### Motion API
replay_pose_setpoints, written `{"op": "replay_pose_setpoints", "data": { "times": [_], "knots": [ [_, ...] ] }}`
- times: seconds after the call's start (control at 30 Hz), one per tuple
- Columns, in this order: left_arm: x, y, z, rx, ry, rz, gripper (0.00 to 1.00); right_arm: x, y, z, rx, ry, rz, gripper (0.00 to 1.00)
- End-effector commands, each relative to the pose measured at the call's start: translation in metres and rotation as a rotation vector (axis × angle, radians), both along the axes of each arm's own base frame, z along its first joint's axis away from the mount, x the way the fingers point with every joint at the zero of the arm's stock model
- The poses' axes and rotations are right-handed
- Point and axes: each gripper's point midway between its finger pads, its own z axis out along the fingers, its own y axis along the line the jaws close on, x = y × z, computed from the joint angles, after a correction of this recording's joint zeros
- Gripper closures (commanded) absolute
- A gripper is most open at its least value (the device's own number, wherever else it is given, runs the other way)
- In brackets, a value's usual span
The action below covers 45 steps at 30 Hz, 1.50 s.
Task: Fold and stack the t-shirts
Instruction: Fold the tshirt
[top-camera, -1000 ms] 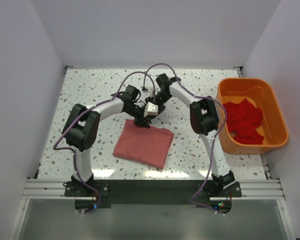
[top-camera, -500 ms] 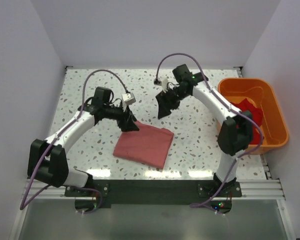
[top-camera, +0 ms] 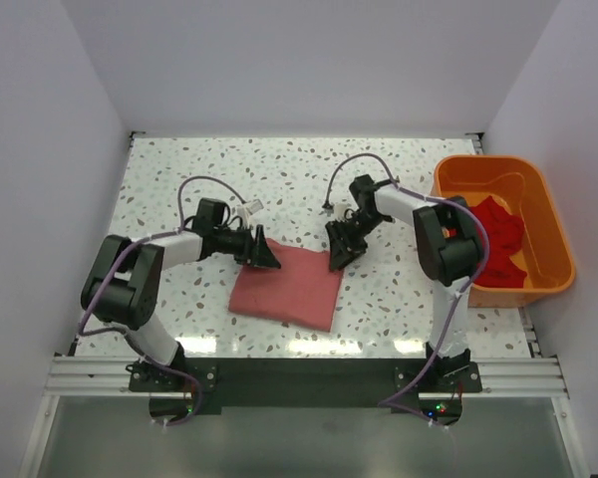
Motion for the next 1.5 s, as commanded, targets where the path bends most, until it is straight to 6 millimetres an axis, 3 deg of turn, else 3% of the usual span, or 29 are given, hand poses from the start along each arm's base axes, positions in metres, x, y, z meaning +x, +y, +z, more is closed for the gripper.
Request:
{"op": "replay_pose_setpoints", "data": {
  "times": [0.0,0.03,0.13,0.2,0.23,0.27,0.37,0.4,0.43,0.47,0.5,0.57,0.6,0.63,0.67,0.7,0.73,0.8,0.93,1.0,1.07,1.17,1.2,1.33,1.43,1.47],
  "knots": [
    [0.052,0.009,-0.011,-0.01,0.009,0.129,0.37,0.084,0.0,-0.007,-0.027,-0.204,-0.081,0.56],
    [0.063,0.014,-0.015,-0.001,0.002,0.143,0.37,0.107,0.002,0.001,-0.029,-0.26,-0.089,0.57],
    [0.098,0.025,-0.021,0.016,-0.025,0.179,0.39,0.136,0.009,0.002,-0.027,-0.316,-0.094,0.57],
    [0.12,0.027,-0.012,0.004,-0.057,0.191,0.39,0.146,0.013,0.01,-0.017,-0.336,-0.104,0.56],
    [0.133,0.031,0.001,-0.01,-0.081,0.202,0.39,0.153,0.016,0.024,0.002,-0.367,-0.106,0.55],
    [0.134,0.03,0.008,-0.028,-0.076,0.196,0.38,0.152,0.021,0.036,0.04,-0.372,-0.1,0.54],
    [0.122,0.025,0.044,-0.102,-0.103,0.161,0.36,0.132,0.031,0.086,0.162,-0.399,-0.103,0.47],
    [0.11,0.021,0.064,-0.145,-0.126,0.132,0.35,0.124,0.042,0.108,0.257,-0.383,-0.123,0.46],
    [0.094,0.02,0.063,-0.164,-0.069,0.137,0.35,0.104,0.044,0.12,0.297,-0.354,-0.136,0.44],
    [0.084,0.018,0.069,-0.191,-0.065,0.12,0.35,0.096,0.049,0.129,0.337,-0.346,-0.139,0.43],
    [0.062,0.014,0.071,-0.204,-0.031,0.114,0.35,0.072,0.058,0.128,0.371,-0.254,-0.136,0.43],
    [0.041,0.008,0.08,-0.221,-0.034,0.105,0.36,0.046,0.067,0.138,0.406,-0.21,-0.117,0.44],
    [0.027,-0.001,0.081,-0.235,0.022,0.101,0.36,0.022,0.076,0.13,0.407,-0.129,-0.106,0.44],
    [0.008,-0.003,0.068,-0.235,0.085,0.105,0.36,0.009,0.08,0.128,0.409,-0.1,-0.097,0.45],
    [0.002,-0.008,0.074,-0.254,0.064,0.107,0.36,0.002,0.085,0.127,0.42,-0.092,-0.093,0.45],
    [-0.011,-0.017,0.073,-0.266,0.126,0.104,0.36,-0.019,0.089,0.115,0.408,0.0,-0.1,0.45],
    [-0.024,-0.019,0.062,-0.259,0.158,0.108,0.36,-0.024,0.09,0.11,0.404,0.024,-0.104,0.45],
    [-0.026,-0.022,0.056,-0.249,0.124,0.133,0.33,-0.028,0.091,0.087,0.383,0.095,-0.14,0.46],
    [-0.03,-0.019,0.021,-0.199,0.2,0.144,0.32,-0.023,0.087,0.043,0.329,0.143,-0.128,0.48],
    [-0.029,-0.015,-0.009,-0.142,0.256,0.158,0.32,-0.021,0.074,0.015,0.282,0.183,-0.133,0.5],
    [-0.03,-0.004,-0.039,-0.081,0.356,0.206,0.32,-0.021,0.059,-0.001,0.237,0.217,-0.157,0.5],
    [-0.018,0.021,-0.069,-0.01,0.425,0.28,0.31,-0.012,0.027,-0.021,0.19,0.231,-0.199,0.5],
    [-0.004,0.034,-0.073,-0.005,0.428,0.329,0.32,-0.014,0.021,-0.023,0.184,0.239,-0.206,0.5],
    [0.009,0.064,-0.084,0.028,0.454,0.395,0.32,-0.014,0.009,-0.007,0.191,0.209,-0.185,0.5],
    [0.021,0.075,-0.071,0.012,0.41,0.397,0.32,-0.012,0.003,0.017,0.212,0.176,-0.135,0.49],
    [0.027,0.075,-0.056,0.004,0.339,0.369,0.32,-0.015,0.001,0.034,0.22,0.156,-0.106,0.49]
  ]
}}
